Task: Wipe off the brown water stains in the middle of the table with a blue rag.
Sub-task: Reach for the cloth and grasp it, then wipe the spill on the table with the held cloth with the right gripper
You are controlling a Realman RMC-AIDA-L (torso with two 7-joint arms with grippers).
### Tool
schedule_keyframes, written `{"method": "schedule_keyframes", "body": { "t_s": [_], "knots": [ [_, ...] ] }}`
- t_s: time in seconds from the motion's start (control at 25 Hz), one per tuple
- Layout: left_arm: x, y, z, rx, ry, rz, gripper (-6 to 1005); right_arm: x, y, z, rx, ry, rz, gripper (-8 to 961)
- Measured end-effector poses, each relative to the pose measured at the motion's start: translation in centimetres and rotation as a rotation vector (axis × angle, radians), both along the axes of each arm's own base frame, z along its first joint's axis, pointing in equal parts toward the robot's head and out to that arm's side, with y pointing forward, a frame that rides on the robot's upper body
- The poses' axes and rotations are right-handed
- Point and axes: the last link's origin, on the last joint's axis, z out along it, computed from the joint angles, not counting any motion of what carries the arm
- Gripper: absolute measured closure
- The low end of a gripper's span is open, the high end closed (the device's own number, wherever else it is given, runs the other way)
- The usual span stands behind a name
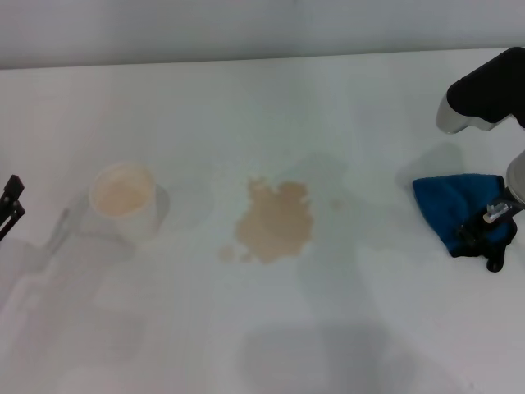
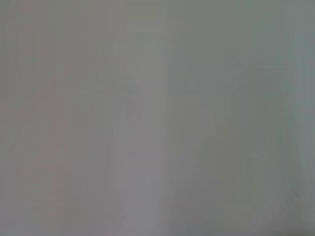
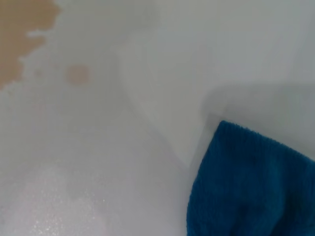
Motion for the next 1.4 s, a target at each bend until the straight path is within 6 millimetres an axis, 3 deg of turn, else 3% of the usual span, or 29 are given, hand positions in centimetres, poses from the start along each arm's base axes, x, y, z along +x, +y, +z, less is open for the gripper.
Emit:
{"method": "schedule_keyframes", "body": {
  "t_s": [0.16, 0.4, 0.72, 1.0, 1.2, 1.24, 1.4],
  "knots": [
    [0.0, 0.0, 0.0, 0.000, 0.000, 0.000, 122, -0.1, 0.1, 0.1, -0.003, -0.001, 0.011, 730],
    [0.0, 0.0, 0.1, 0.000, 0.002, 0.000, 122, -0.9, 0.4, 0.1, -0.008, 0.002, 0.049, 787],
    [0.0, 0.0, 0.1, 0.001, 0.003, -0.001, 122, -3.9, 0.6, -1.3, -0.051, 0.072, 0.128, 815],
    [0.1, 0.2, 0.1, 0.001, 0.003, -0.007, 121, -6.7, 0.7, -4.4, -0.147, 0.079, 0.207, 816],
    [0.2, 0.3, 0.0, -0.001, 0.004, -0.009, 121, -10.0, 1.0, -7.1, -0.212, 0.105, 0.298, 818],
    [0.2, 0.3, 0.0, -0.002, 0.004, -0.010, 121, -11.5, 0.8, -8.3, -0.247, 0.103, 0.342, 818],
    [0.3, 0.3, -0.1, -0.004, 0.004, -0.013, 121, -13.7, -0.3, -10.5, -0.323, 0.089, 0.411, 818]
  ]
}}
